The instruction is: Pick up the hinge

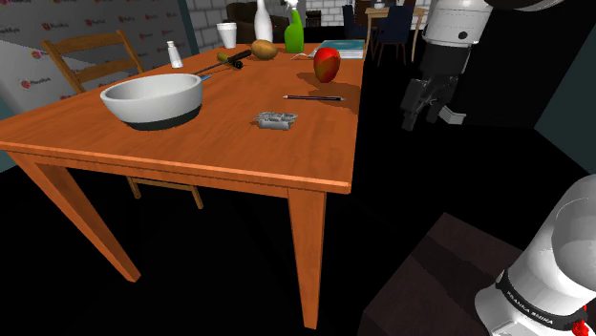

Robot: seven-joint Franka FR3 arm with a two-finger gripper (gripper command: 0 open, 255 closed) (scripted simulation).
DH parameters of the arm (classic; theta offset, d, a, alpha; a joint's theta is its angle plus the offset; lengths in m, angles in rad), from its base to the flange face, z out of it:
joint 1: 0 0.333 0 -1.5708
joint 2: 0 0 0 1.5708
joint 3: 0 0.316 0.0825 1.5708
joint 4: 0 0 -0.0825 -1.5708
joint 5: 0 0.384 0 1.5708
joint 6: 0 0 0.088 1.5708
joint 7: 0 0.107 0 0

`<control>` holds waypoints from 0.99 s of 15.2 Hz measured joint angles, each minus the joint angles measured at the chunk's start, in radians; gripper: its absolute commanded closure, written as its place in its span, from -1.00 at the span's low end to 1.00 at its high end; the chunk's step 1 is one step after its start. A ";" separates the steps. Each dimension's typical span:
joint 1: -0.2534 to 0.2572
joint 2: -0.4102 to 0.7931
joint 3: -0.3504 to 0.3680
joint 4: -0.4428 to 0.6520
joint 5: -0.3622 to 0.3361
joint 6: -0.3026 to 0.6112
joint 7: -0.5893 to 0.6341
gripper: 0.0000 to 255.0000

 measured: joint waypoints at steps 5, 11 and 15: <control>0.033 0.125 0.009 0.098 0.001 0.025 -0.046 -1.00; 0.093 0.343 0.043 0.289 0.005 0.048 -0.123 -1.00; 0.128 0.491 0.070 0.455 0.001 0.027 -0.171 -1.00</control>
